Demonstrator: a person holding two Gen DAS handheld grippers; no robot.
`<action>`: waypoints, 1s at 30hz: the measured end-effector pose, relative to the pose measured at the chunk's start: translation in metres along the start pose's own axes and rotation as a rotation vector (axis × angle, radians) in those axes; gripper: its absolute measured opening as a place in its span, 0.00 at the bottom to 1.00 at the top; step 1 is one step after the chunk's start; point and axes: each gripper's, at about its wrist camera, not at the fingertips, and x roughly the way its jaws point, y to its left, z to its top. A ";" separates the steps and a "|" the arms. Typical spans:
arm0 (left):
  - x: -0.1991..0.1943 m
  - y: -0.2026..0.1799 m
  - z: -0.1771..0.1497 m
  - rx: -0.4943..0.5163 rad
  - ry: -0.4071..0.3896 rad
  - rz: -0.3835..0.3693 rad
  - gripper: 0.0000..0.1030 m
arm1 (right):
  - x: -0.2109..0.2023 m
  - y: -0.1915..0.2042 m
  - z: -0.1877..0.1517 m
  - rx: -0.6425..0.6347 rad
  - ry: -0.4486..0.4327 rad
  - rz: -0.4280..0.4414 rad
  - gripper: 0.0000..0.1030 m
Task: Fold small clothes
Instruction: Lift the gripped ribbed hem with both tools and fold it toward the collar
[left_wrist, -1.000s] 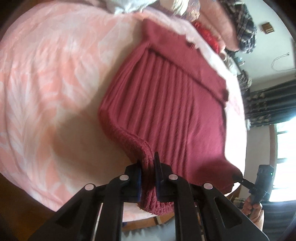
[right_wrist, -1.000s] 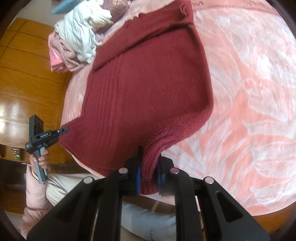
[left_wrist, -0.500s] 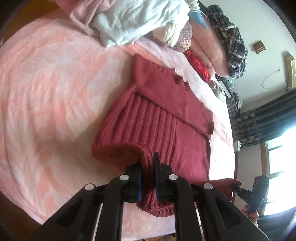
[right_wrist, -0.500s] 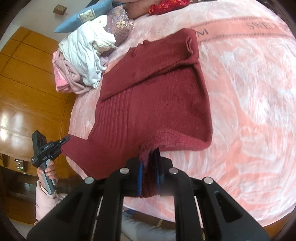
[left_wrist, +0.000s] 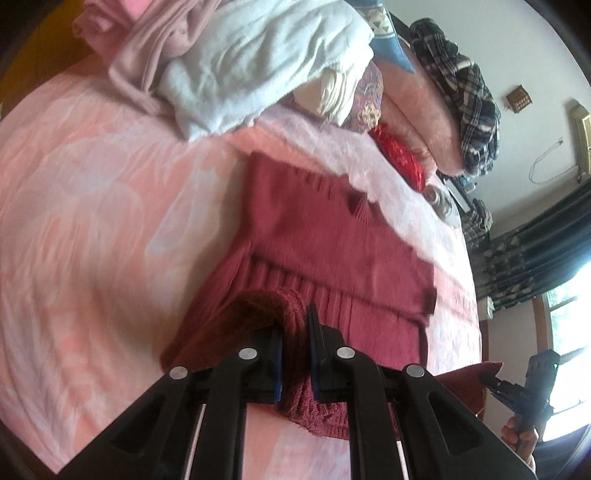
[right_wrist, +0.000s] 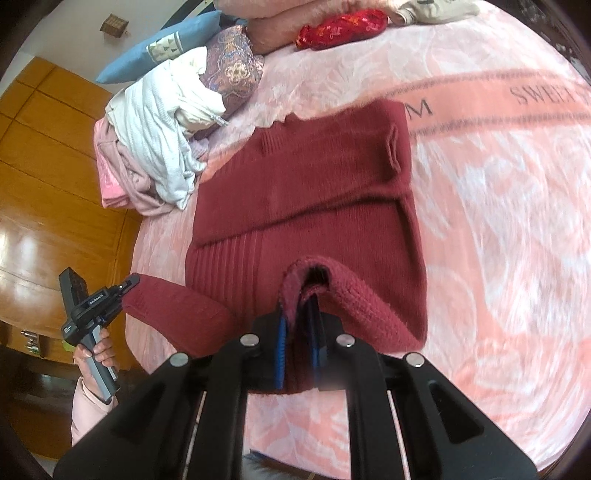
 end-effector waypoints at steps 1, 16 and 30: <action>0.003 -0.001 0.008 -0.003 -0.011 0.002 0.10 | 0.002 -0.001 0.006 0.002 -0.001 -0.003 0.08; 0.069 -0.011 0.099 -0.052 -0.067 0.003 0.10 | 0.050 -0.028 0.106 0.070 -0.035 0.012 0.05; 0.148 0.004 0.145 -0.095 -0.050 0.019 0.10 | 0.104 -0.073 0.176 0.165 -0.051 0.061 0.05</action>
